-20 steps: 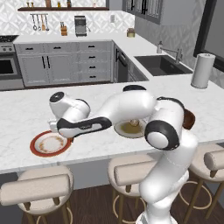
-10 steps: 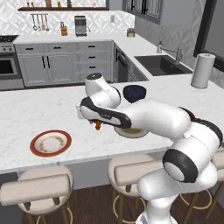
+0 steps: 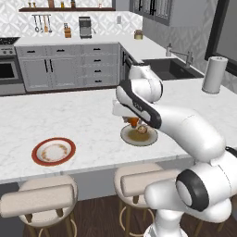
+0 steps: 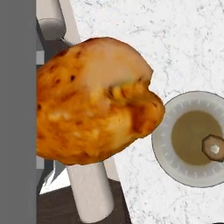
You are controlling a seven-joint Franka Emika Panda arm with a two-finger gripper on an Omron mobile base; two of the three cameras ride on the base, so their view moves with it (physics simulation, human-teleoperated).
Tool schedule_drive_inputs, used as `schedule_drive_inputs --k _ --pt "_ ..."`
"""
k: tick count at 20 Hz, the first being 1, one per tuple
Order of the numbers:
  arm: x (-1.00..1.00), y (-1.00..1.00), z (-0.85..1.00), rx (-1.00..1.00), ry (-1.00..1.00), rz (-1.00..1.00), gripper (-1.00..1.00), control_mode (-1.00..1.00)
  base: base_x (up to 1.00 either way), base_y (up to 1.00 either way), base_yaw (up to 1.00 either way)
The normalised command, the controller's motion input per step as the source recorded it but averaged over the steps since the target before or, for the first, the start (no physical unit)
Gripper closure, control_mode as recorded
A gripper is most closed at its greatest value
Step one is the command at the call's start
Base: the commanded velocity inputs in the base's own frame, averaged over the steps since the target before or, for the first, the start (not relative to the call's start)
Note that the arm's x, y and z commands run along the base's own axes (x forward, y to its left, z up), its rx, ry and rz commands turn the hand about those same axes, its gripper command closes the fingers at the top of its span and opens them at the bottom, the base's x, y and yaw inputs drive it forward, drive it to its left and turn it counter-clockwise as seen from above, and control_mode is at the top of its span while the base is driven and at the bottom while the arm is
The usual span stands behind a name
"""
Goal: Pick the chicken drumstick and mushroom from their plates and place them in the bowl. Then put the bowl in the fridge.
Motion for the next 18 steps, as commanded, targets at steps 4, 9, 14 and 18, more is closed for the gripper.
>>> schedule_drive_inputs --k 4,9,14,18 --pt "-0.02 -1.00 0.07 0.00 0.17 0.00 1.00 -1.00 0.00 0.00 0.00" --pt "0.00 -1.00 0.00 0.00 0.13 0.00 1.00 -1.00 0.00 0.00 0.00" --pt "0.07 -1.00 0.00 0.00 0.02 0.00 1.00 -1.00 0.00 0.00 0.00" --pt "0.41 -1.00 -0.10 0.00 0.00 0.00 1.00 -1.00 0.00 0.00 0.00"
